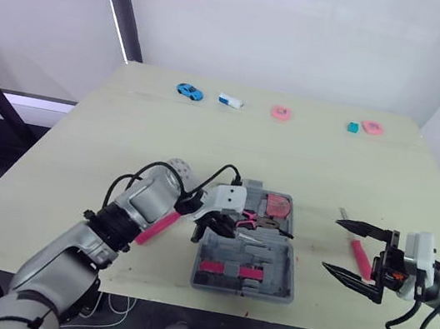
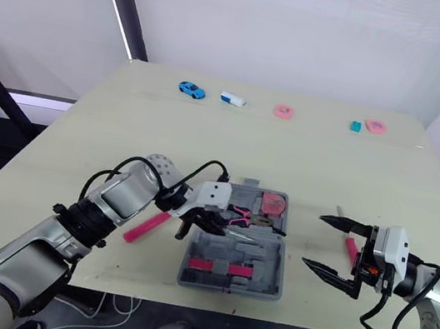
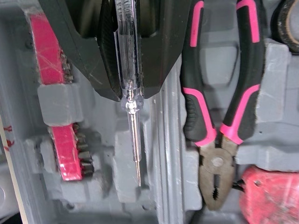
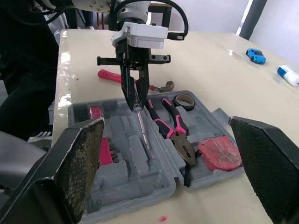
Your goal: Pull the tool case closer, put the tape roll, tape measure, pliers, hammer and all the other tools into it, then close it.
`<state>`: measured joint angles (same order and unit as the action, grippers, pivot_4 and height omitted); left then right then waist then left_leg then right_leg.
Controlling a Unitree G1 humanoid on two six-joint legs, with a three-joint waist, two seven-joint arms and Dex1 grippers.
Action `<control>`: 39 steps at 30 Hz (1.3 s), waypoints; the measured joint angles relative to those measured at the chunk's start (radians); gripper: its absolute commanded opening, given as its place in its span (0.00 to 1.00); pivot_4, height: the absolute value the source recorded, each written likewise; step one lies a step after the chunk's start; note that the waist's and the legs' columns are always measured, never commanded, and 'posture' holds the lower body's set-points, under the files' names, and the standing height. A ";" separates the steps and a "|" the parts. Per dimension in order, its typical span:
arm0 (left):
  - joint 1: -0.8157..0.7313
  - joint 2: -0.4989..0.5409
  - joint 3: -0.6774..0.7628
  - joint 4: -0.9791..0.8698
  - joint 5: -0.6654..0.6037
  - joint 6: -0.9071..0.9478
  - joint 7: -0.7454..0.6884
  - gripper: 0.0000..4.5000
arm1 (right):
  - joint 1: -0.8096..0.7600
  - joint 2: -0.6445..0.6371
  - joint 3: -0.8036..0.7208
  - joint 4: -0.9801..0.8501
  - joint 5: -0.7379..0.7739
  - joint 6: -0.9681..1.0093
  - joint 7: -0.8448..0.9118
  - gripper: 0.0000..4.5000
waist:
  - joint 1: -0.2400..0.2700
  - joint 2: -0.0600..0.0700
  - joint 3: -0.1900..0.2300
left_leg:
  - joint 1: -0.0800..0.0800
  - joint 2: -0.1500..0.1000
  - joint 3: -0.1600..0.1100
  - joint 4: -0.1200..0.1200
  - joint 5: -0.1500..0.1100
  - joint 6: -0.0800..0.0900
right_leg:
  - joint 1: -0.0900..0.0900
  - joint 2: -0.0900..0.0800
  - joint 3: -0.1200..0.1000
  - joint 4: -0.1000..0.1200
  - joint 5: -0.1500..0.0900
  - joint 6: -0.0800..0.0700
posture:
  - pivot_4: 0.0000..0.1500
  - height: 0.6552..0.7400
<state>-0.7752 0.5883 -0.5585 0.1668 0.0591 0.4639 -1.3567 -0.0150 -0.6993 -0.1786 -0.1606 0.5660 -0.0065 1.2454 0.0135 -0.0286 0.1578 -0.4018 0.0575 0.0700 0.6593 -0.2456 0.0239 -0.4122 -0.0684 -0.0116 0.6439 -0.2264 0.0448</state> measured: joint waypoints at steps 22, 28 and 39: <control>-0.030 -0.047 -0.031 0.072 0.074 0.009 0.024 0.02 | 0.009 0.005 0.000 -0.017 -0.006 0.000 -0.010 1.00 | 0.002 0.001 0.000 | -0.013 0.000 -0.015 0.013 0.000 0.000 | -0.001 0.017 0.010 0.002 0.000 -0.001 | 1.00 0.99; -0.029 -0.063 -0.031 0.074 0.076 0.007 0.022 0.02 | 0.009 0.010 0.000 -0.017 -0.008 -0.002 -0.010 1.00 | 0.001 0.001 0.000 | -0.013 0.000 -0.016 0.013 0.000 0.000 | -0.001 0.017 0.010 0.003 0.000 0.000 | 1.00 0.99; -0.046 -0.120 -0.031 0.131 0.087 -0.024 0.034 0.02 | 0.014 0.011 0.000 -0.017 -0.014 -0.011 -0.010 1.00 | 0.001 0.001 0.000 | -0.013 0.000 -0.017 0.013 0.000 0.000 | 0.000 0.018 0.011 0.003 0.000 0.000 | 1.00 0.99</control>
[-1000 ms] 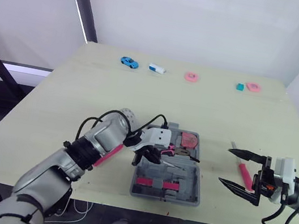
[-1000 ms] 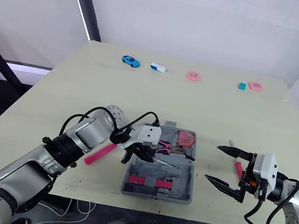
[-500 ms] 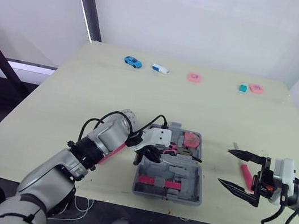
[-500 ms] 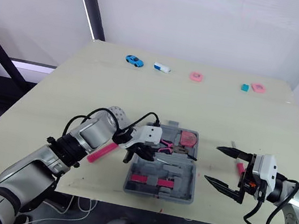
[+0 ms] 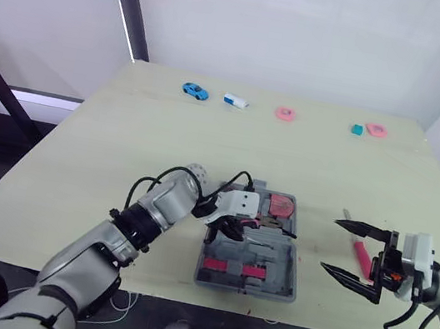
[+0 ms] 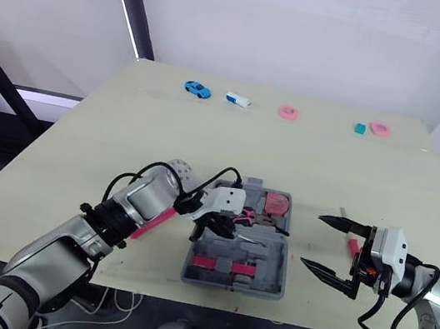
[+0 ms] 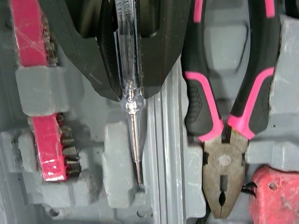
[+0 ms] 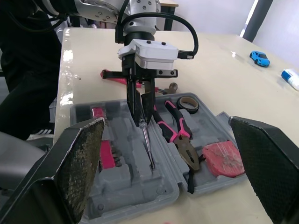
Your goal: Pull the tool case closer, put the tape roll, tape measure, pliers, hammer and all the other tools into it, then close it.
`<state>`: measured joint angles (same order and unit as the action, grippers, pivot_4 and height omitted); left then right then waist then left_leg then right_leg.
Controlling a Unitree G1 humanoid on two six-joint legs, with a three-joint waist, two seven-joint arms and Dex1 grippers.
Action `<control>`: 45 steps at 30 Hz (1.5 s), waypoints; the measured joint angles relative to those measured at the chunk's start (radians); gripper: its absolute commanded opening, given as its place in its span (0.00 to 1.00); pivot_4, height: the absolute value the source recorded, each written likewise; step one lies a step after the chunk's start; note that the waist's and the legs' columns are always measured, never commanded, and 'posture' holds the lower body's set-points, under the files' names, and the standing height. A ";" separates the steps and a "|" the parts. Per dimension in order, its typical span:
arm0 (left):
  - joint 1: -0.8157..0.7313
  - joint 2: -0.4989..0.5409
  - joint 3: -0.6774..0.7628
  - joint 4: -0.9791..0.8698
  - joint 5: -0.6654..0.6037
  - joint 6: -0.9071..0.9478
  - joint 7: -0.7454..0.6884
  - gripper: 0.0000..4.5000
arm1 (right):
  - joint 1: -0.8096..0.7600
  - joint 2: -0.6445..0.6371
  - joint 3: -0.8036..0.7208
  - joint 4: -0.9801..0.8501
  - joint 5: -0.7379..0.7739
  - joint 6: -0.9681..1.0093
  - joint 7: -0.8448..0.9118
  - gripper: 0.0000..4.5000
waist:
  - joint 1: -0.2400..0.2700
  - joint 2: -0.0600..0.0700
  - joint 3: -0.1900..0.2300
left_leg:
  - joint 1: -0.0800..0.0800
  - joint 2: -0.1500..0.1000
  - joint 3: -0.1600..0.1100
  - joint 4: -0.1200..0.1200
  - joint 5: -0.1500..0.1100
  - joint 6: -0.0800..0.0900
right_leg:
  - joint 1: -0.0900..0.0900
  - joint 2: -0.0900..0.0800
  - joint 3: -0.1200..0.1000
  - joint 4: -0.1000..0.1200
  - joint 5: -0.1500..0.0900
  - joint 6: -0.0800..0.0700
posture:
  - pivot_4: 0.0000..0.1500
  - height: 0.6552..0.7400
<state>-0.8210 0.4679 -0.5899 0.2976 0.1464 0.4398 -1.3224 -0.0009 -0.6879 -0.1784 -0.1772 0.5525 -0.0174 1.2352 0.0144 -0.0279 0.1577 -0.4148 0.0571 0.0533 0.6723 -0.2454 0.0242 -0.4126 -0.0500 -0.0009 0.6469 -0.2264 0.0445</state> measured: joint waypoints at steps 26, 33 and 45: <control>0.003 0.019 0.020 -0.046 -0.009 -0.031 -0.003 1.00 | 0.011 0.008 0.004 0.003 -0.013 -0.016 -0.002 1.00 | 0.000 0.000 0.000 | 0.000 0.000 -0.001 0.001 0.000 0.000 | 0.000 0.000 0.000 0.001 0.000 0.000 | 1.00 0.99; 0.025 0.020 0.133 -0.066 -0.112 -0.107 -0.009 0.67 | 0.011 0.019 0.004 0.004 -0.014 -0.018 -0.009 1.00 | -0.001 0.001 0.000 | 0.000 0.000 -0.001 0.001 0.000 0.000 | 0.000 0.000 0.000 0.002 0.000 0.000 | 1.00 0.99; 0.147 -0.031 0.239 0.170 -0.226 -0.419 -0.027 0.01 | 0.010 0.031 0.005 0.028 -0.014 -0.031 -0.019 1.00 | 0.000 0.001 0.000 | 0.000 0.000 -0.001 0.008 0.000 0.000 | 0.000 0.000 0.000 0.008 0.000 0.000 | 1.00 0.99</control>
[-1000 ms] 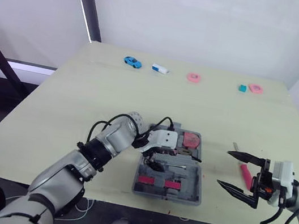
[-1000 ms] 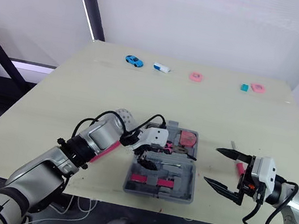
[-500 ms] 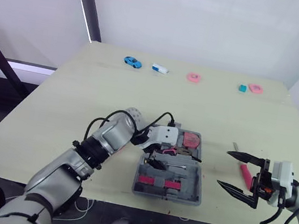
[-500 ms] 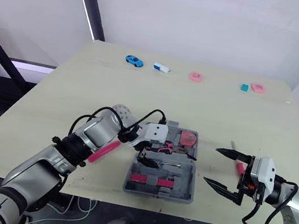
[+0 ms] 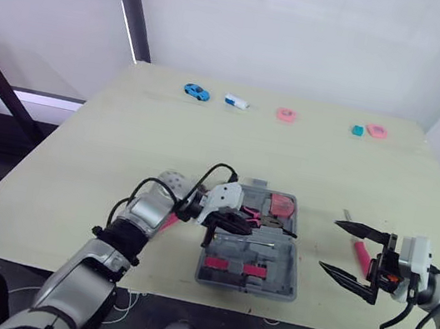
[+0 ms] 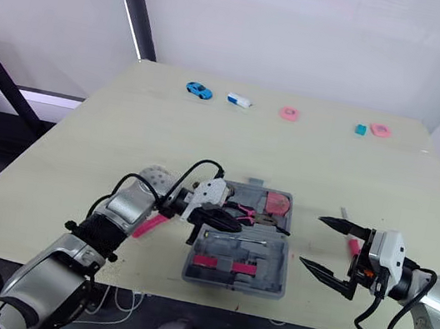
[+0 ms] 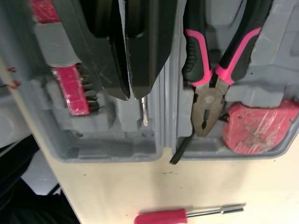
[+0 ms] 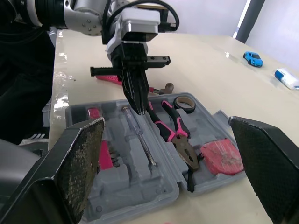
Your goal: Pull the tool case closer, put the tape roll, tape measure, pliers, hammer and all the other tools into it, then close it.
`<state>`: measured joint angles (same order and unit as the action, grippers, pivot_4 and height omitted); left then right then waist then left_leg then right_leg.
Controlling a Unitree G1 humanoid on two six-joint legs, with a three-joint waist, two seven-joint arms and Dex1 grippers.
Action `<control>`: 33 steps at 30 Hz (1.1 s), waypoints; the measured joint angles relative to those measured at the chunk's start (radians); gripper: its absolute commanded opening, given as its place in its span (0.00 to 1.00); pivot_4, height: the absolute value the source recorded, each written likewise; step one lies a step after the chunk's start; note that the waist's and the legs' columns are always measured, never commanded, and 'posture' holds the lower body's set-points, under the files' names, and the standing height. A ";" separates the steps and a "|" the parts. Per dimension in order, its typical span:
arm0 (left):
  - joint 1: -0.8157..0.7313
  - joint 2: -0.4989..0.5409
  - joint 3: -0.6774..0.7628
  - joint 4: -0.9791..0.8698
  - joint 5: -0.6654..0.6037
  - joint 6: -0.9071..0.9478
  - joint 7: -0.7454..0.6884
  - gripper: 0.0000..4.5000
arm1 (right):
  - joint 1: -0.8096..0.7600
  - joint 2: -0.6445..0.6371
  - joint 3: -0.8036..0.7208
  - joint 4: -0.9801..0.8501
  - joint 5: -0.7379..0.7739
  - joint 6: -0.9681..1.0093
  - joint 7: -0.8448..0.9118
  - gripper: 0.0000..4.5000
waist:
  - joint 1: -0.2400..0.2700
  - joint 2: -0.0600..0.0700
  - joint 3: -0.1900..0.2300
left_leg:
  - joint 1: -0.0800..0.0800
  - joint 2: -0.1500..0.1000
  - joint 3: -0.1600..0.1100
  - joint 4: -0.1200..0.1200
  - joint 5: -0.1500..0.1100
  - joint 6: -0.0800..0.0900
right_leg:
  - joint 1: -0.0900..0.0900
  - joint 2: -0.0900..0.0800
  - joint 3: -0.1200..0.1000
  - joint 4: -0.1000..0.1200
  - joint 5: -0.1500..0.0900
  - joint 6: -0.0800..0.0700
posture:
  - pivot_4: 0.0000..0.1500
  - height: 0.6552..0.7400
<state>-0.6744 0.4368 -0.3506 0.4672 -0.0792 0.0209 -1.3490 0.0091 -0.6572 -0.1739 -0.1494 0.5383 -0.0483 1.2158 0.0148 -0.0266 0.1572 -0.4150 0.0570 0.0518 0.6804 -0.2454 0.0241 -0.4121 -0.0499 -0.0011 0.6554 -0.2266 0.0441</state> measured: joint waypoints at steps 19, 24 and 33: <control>-0.021 -0.075 -0.003 0.272 0.089 -0.170 0.070 0.01 | 0.002 -0.001 0.000 0.003 -0.001 -0.001 0.001 1.00 | -0.002 0.000 0.000 | 0.001 0.000 -0.001 0.004 0.000 0.000 | 0.000 0.000 0.000 0.005 -0.002 -0.004 | 1.00 0.99; -0.023 -0.078 -0.003 0.289 0.090 -0.175 0.069 0.01 | 0.002 -0.001 0.000 0.003 -0.002 -0.001 0.002 1.00 | -0.002 0.001 -0.001 | 0.001 0.000 -0.001 0.004 0.000 0.000 | 0.000 0.000 0.000 0.005 -0.002 -0.004 | 1.00 0.99; 0.033 -0.107 0.100 0.241 -0.009 -0.119 0.081 0.01 | 0.003 -0.001 -0.004 0.017 0.002 0.001 -0.007 1.00 | -0.002 0.002 0.000 | 0.000 0.000 -0.001 0.004 0.000 0.000 | -0.001 0.000 0.000 0.005 -0.002 -0.004 | 1.00 0.99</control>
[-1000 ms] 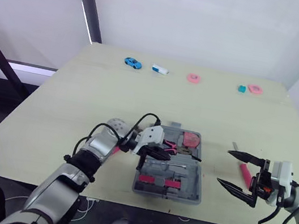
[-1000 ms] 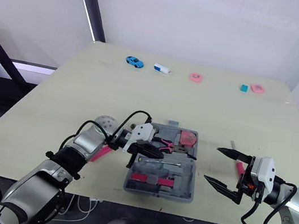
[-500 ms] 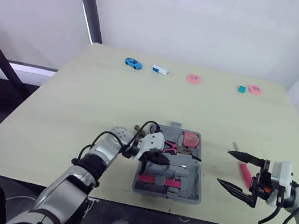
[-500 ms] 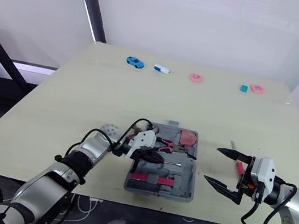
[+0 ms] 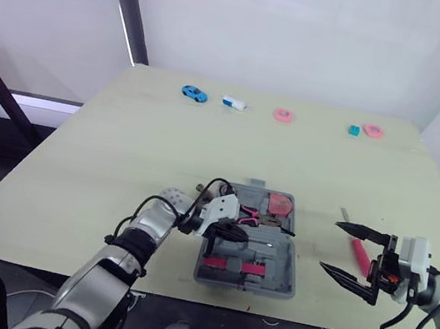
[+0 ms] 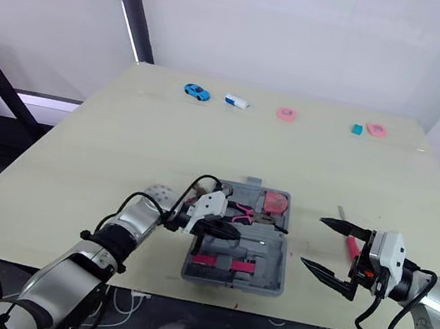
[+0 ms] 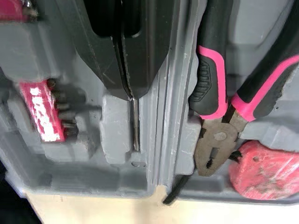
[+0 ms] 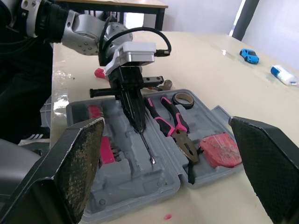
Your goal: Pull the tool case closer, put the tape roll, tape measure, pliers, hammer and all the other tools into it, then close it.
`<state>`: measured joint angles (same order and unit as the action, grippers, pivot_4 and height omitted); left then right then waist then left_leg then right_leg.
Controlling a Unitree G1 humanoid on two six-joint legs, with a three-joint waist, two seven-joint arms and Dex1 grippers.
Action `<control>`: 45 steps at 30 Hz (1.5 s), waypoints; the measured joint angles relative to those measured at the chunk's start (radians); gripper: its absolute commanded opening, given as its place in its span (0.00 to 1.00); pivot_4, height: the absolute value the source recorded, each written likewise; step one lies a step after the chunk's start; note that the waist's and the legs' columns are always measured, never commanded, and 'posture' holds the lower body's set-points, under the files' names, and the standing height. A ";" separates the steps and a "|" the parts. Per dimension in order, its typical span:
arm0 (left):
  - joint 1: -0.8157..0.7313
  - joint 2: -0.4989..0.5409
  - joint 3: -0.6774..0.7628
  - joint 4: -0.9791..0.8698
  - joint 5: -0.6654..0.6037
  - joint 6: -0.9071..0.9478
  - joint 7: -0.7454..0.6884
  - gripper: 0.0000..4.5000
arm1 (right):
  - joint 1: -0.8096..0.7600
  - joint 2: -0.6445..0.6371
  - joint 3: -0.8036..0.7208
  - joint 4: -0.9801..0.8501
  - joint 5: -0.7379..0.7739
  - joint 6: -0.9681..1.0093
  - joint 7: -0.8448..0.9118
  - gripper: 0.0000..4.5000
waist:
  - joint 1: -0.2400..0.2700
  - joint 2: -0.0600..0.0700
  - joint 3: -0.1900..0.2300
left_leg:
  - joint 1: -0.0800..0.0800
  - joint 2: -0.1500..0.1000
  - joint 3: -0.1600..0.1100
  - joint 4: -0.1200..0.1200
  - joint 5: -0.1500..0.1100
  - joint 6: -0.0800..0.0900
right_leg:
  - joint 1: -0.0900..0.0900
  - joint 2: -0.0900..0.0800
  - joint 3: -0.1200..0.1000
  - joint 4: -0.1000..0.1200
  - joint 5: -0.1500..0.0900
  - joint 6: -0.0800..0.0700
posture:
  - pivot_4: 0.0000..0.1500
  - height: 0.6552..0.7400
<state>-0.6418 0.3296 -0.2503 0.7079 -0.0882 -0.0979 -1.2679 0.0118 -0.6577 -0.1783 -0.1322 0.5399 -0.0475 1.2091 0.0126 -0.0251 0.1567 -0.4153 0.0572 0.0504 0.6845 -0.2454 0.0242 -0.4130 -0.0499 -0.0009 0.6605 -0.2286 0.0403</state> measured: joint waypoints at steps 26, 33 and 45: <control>0.706 0.268 0.670 -0.683 -0.363 0.375 0.360 0.99 | 0.314 0.076 -0.294 0.171 0.032 -0.023 -0.161 1.00 | 0.002 0.002 0.001 | 0.002 0.004 -0.002 -0.002 0.000 -0.001 | 0.000 -0.006 0.000 -0.003 -0.003 0.003 | 1.00 0.99; 0.870 0.254 0.761 -0.751 -0.390 0.376 0.420 0.99 | 0.431 0.107 -0.381 0.174 0.031 -0.053 -0.188 1.00 | 0.000 0.005 0.000 | 0.002 0.006 -0.001 -0.004 -0.003 -0.006 | -0.004 -0.013 0.000 -0.003 -0.003 0.004 | 1.00 0.99; 0.792 0.239 0.656 -0.734 -0.367 0.375 0.435 0.99 | 0.430 0.104 -0.381 0.162 0.013 -0.076 -0.202 1.00 | 0.000 0.007 0.000 | 0.001 0.004 0.000 -0.007 -0.003 -0.006 | -0.005 -0.009 0.000 -0.005 -0.003 0.004 | 1.00 0.99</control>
<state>0.1500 0.5684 0.4054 -0.0265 -0.4552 0.2768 -0.8330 0.4418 -0.5536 -0.5594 0.0301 0.5532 -0.1233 1.0075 0.0130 -0.0183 0.1571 -0.4142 0.0609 0.0507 0.6777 -0.2487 0.0187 -0.4182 -0.0584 -0.0012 0.6555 -0.2318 0.0445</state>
